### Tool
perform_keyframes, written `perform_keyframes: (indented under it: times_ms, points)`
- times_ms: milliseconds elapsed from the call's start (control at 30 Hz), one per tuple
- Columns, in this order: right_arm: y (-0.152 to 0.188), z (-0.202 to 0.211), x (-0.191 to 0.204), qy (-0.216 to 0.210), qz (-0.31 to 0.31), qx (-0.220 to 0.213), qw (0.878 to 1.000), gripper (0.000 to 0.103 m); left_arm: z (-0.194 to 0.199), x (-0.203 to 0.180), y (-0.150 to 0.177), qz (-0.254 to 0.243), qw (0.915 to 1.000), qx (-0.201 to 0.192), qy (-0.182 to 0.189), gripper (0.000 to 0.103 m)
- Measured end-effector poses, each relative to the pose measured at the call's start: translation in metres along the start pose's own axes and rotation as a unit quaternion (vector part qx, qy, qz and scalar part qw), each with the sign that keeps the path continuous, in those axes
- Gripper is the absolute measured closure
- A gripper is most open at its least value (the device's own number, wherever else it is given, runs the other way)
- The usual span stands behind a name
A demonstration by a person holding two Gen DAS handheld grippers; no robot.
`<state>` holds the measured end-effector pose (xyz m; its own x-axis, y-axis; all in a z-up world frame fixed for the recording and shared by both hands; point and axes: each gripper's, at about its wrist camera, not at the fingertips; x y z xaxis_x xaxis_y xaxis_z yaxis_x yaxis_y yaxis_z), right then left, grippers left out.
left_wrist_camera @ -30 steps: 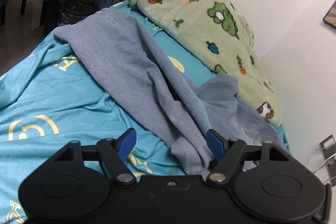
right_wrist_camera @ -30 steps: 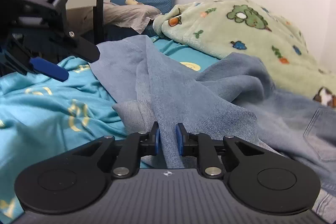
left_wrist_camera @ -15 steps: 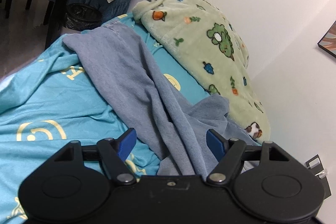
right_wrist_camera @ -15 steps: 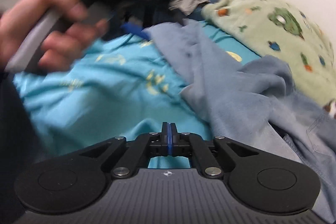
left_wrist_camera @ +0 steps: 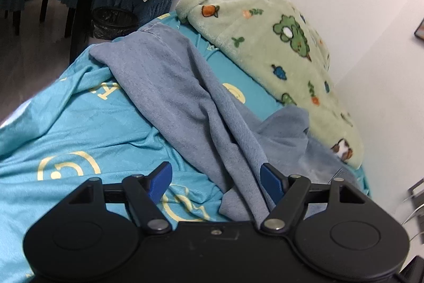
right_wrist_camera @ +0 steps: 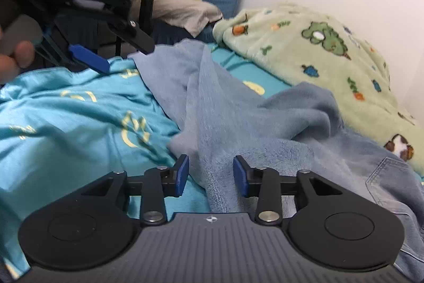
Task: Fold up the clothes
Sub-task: 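Grasp a denim jeans leg with the right gripper and lift it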
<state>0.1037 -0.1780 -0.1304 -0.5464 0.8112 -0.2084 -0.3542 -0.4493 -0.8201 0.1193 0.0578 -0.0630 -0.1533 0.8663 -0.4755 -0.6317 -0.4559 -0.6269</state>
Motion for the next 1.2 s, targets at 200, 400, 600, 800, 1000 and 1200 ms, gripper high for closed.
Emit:
perform_keyframes:
  times_ms: [200,400,600,800,1000,1200]
  points:
    - [-0.009,0.011,-0.007,-0.002,-0.017,-0.013,1.0,0.098,-0.005,-0.003,0.002,-0.011,0.9999,0.003,-0.008,0.033]
    - [-0.012,0.047,-0.008,-0.007,-0.004,-0.02,1.0,0.101,0.003,-0.003,0.001,-0.008,0.9999,-0.005,0.003,0.033]
    - [0.001,0.084,0.032,-0.057,0.066,0.036,0.996,0.101,0.015,-0.002,-0.001,0.002,0.9996,-0.01,0.024,0.033]
    - [0.018,0.061,0.055,-0.106,0.062,0.129,0.984,0.101,0.018,0.0,-0.002,-0.006,0.9999,-0.004,0.009,0.033]
    - [0.006,0.054,0.014,-0.144,-0.085,0.086,0.982,0.098,-0.014,-0.031,-0.021,-0.083,0.996,0.015,-0.03,0.034]
    - [0.005,0.034,0.008,-0.171,-0.121,0.081,0.975,0.099,-0.102,-0.063,-0.038,-0.174,0.9803,0.033,-0.089,0.034]
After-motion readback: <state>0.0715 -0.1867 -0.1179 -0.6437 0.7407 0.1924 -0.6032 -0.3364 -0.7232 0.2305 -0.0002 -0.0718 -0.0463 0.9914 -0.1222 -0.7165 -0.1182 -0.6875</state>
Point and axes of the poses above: each gripper's, at about its wrist camera, not at the fingertips, and z roughly against the way its jaws point, x to its left, y to its underside, and after that the axes turned 1 degree about y, right-handed
